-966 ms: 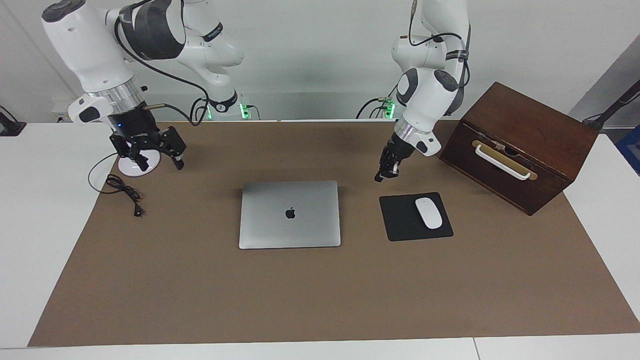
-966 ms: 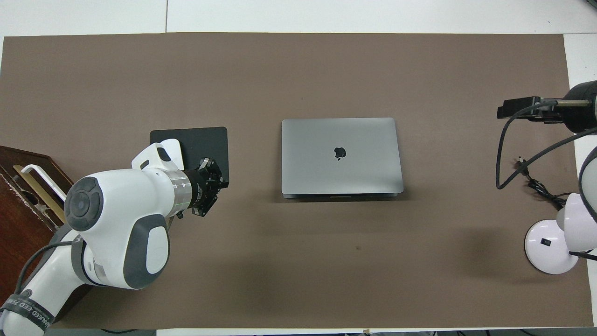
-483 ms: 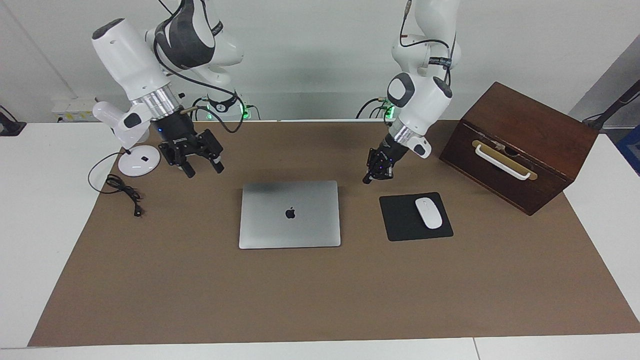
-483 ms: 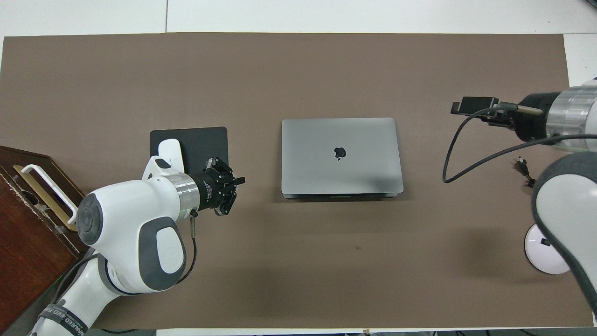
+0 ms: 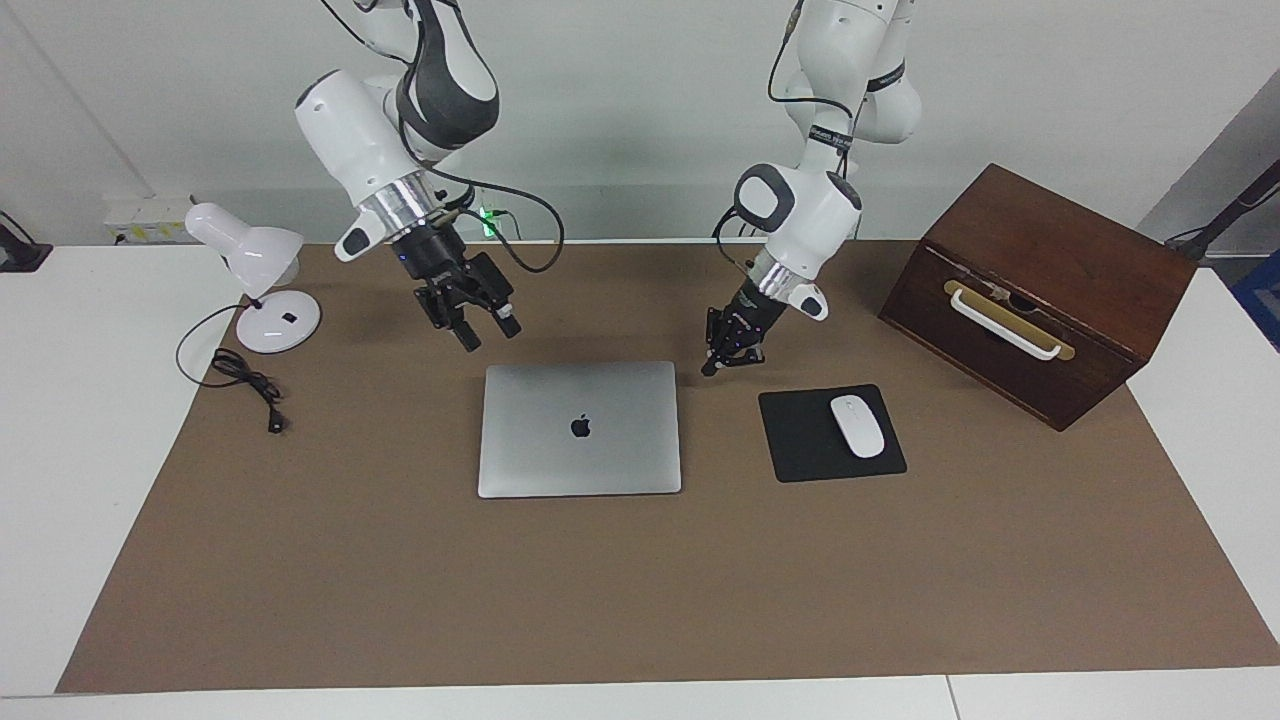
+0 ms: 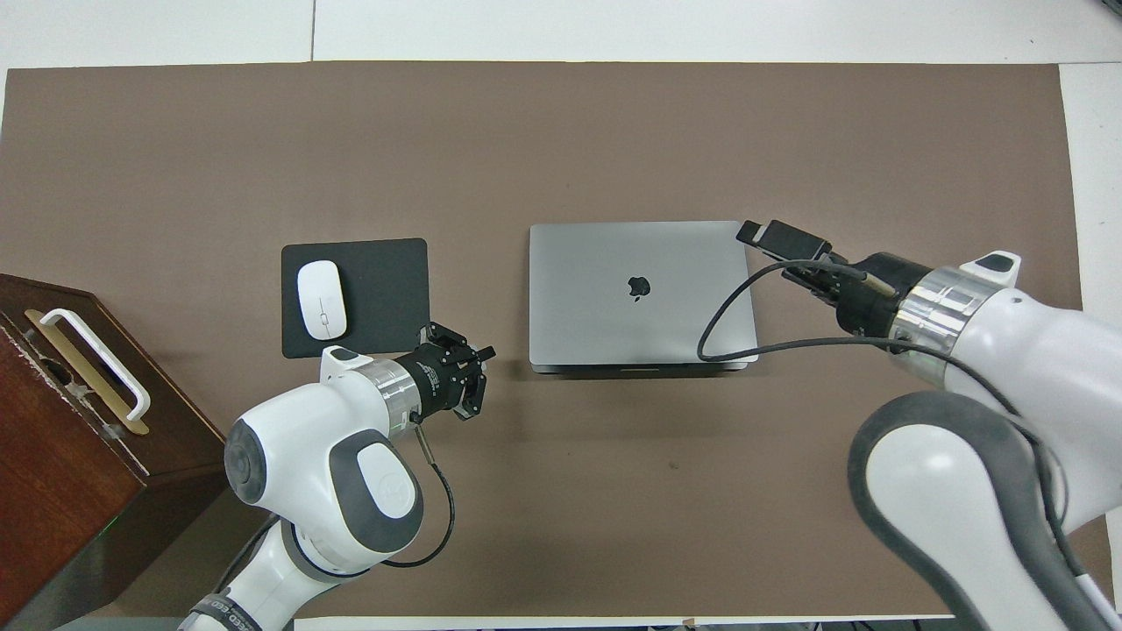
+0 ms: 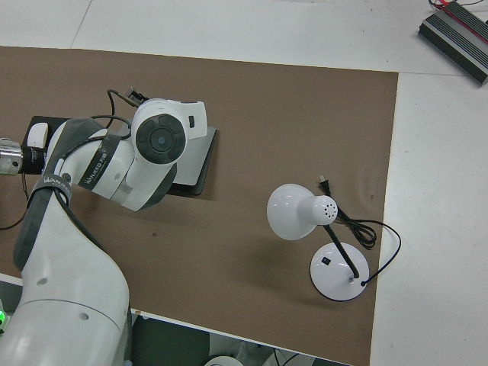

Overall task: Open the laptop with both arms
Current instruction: 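Press the laptop base with the left gripper while the right gripper reaches the lid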

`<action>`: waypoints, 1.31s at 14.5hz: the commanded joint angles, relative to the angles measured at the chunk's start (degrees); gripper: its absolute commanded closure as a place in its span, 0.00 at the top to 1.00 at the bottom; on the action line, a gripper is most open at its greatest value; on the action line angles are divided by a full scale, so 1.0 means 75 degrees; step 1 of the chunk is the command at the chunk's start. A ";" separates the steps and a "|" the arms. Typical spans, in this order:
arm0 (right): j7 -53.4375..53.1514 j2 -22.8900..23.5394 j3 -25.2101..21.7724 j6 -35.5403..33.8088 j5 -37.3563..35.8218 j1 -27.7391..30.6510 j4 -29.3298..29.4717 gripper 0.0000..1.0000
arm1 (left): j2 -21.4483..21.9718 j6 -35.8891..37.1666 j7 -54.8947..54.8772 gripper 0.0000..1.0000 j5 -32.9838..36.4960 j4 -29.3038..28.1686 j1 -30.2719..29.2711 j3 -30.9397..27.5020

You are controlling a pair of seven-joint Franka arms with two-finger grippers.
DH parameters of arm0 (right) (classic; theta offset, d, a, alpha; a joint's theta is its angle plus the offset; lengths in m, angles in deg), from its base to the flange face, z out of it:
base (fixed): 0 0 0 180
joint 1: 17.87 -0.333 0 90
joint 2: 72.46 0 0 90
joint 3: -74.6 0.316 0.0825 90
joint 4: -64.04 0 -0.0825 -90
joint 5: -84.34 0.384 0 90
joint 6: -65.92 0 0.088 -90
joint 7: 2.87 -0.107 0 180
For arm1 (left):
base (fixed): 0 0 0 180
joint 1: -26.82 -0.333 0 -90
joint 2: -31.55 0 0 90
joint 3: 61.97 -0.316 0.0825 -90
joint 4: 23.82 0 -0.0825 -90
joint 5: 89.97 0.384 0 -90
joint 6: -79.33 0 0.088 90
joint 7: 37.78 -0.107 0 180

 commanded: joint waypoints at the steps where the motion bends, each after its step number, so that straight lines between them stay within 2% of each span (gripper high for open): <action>1: -0.0106 -0.0191 -0.0013 0.0818 0.1290 -0.0675 -0.0310 1.00 | -0.0174 -0.0308 0.0048 0.00 -0.0740 0.0048 0.0261 -0.0088; 5: -0.0106 -0.0015 -0.0013 0.1955 0.2978 -0.1636 -0.0475 1.00 | -0.0397 -0.0589 0.0036 0.00 -0.1690 0.0201 0.0542 -0.0088; 10: -0.0037 0.0278 -0.0013 0.2602 0.4866 -0.2224 -0.0580 1.00 | -0.0689 -0.0836 0.0036 0.00 -0.1739 0.0494 0.0800 -0.0088; 16: 0.0034 0.0606 -0.0013 0.2778 0.4998 -0.2248 -0.0650 1.00 | -0.1111 -0.1117 0.0036 0.00 -0.1809 0.0974 0.1058 -0.0088; 19: 0.0315 0.0805 -0.0013 0.2731 0.4998 -0.2166 -0.0627 1.00 | -0.1135 -0.1117 0.0036 0.00 -0.1809 0.0998 0.1070 -0.0088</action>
